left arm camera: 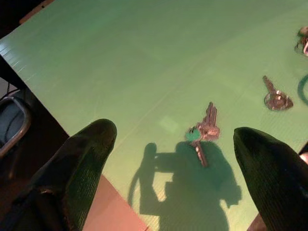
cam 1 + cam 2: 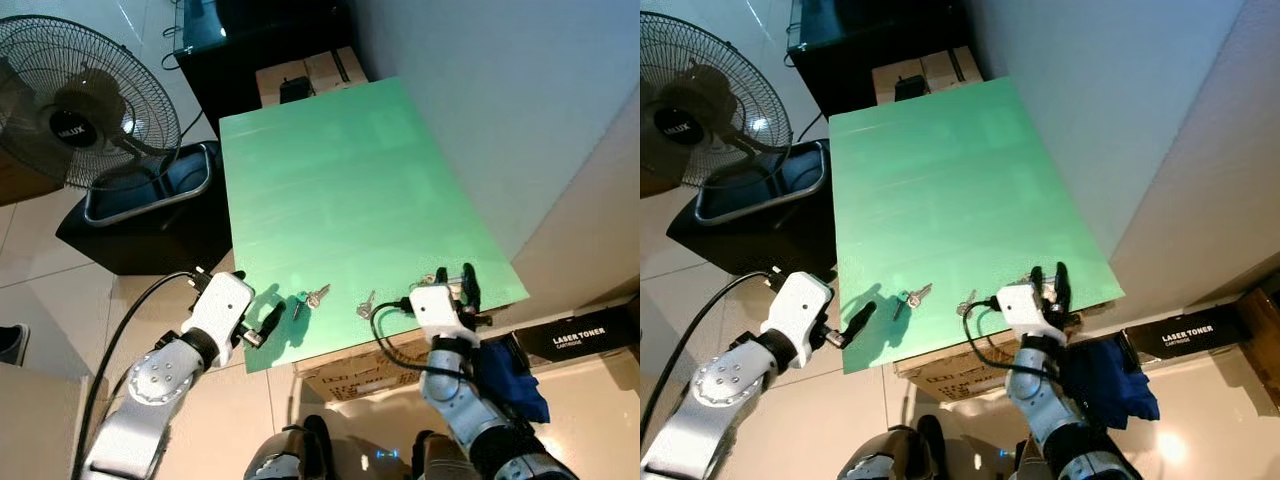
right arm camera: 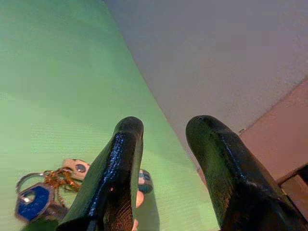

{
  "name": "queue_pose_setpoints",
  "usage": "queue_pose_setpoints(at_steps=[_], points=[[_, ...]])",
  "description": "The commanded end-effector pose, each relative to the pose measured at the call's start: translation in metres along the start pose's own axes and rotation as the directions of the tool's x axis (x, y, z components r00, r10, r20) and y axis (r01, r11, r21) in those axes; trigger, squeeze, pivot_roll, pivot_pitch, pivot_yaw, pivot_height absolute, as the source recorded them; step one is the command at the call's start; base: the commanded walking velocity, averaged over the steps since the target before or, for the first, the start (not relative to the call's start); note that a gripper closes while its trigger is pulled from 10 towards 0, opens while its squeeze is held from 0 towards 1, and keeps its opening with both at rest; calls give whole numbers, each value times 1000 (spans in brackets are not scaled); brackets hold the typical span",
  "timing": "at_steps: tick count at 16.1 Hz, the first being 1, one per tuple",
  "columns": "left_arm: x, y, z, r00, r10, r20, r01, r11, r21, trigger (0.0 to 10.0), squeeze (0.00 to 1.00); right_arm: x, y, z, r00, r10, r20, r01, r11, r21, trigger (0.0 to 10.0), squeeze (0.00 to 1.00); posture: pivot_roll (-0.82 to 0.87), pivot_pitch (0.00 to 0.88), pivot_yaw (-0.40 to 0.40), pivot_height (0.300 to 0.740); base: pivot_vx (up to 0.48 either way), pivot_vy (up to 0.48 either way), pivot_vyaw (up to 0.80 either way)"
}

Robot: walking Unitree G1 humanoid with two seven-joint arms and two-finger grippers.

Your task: Hang keys on a hook

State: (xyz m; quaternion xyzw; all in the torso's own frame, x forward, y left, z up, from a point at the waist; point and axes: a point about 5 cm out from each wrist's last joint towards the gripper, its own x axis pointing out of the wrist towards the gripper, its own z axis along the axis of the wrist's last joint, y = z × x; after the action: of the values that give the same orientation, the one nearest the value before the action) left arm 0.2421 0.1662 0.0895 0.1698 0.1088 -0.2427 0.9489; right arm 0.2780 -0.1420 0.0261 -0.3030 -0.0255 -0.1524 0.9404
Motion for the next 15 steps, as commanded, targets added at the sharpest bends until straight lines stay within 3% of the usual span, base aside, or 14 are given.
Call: queue_pose_setpoints(at_steps=[1, 3, 5, 9, 15], points=[[-7, 6, -3, 1000, 11, -20, -11, 1000, 10, 10000, 0, -4, 5, -1, 1000, 18, -20, -18, 1000, 13, 10000, 0, 33, 232, 223, 740, 0, 0, 0], [-12, 11, -3, 1000, 9, -30, -8, 1000, 24, 10000, 0, -5, 7, -2, 999, 20, -50, -18, 999, 44, 10000, 0, 48, 240, 236, 740, 0, 0, 0], [-17, 12, -4, 999, 1, -42, 0, 999, 33, 10000, 0, -8, 14, 0, 995, 62, -83, -51, 990, 128, 10000, 0, 58, 247, 246, 740, 0, 0, 0], [-24, 13, -5, 999, -7, -51, 9, 999, 35, 10000, 0, -17, 19, -7, 986, 87, -143, -63, 984, 168, 10000, 0, 59, 256, 254, 740, 0, 0, 0], [-27, 16, -4, 998, -16, -62, 19, 999, 42, 10000, 0, -24, 15, -19, 979, 21, -204, -2, 996, 93, 10000, 0, 58, 259, 268, 740, 0, 0, 0]])
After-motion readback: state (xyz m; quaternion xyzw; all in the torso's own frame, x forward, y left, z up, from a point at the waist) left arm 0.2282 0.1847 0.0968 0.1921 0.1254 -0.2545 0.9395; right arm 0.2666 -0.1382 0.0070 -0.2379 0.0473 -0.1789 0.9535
